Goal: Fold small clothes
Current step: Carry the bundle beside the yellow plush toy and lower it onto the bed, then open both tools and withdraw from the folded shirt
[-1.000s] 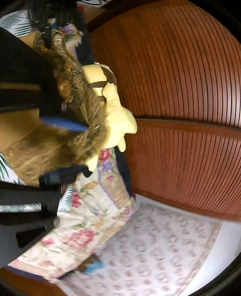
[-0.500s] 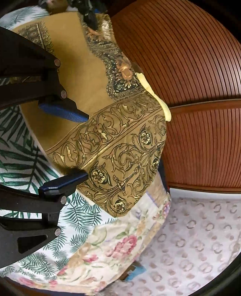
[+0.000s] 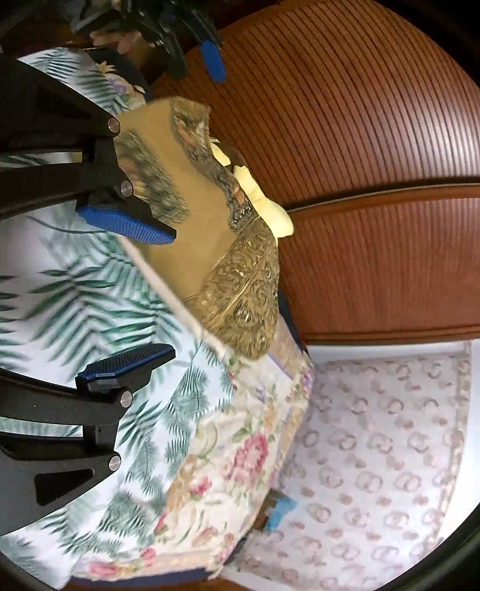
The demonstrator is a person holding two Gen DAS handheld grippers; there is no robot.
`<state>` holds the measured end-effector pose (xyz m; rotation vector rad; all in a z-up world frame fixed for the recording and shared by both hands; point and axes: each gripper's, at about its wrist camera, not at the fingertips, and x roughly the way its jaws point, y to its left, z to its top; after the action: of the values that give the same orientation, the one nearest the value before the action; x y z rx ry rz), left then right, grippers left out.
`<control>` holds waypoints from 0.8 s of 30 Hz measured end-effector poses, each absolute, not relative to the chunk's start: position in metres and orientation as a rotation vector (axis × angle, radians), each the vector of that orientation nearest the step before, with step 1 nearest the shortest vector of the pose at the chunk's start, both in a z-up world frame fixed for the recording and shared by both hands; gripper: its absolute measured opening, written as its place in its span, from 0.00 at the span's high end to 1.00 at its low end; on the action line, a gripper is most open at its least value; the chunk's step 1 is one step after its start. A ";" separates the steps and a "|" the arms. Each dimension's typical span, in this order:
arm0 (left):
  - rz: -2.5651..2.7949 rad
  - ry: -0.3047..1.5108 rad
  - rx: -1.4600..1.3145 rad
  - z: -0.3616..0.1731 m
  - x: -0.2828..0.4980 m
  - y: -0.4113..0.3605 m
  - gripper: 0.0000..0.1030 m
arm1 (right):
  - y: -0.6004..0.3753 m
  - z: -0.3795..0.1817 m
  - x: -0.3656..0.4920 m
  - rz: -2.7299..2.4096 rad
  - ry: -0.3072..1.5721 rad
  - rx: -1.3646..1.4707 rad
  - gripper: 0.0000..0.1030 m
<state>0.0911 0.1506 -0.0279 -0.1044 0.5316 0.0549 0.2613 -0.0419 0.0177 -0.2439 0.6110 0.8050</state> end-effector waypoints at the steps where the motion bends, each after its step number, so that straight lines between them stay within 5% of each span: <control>1: 0.044 0.531 -0.100 -0.026 0.091 0.144 0.20 | -0.050 0.019 0.252 0.789 0.599 -0.240 0.44; 11: -0.030 0.505 -0.057 -0.009 0.087 0.076 0.20 | -0.139 0.027 0.169 0.606 0.560 -0.149 0.28; 24: -0.096 0.463 -0.028 0.019 0.087 0.007 0.20 | -0.193 0.047 0.100 0.420 0.433 -0.077 0.27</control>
<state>0.0871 0.0067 0.0195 -0.0280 0.4635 -0.0960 0.1002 -0.1934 0.0465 -0.0774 0.4333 0.4201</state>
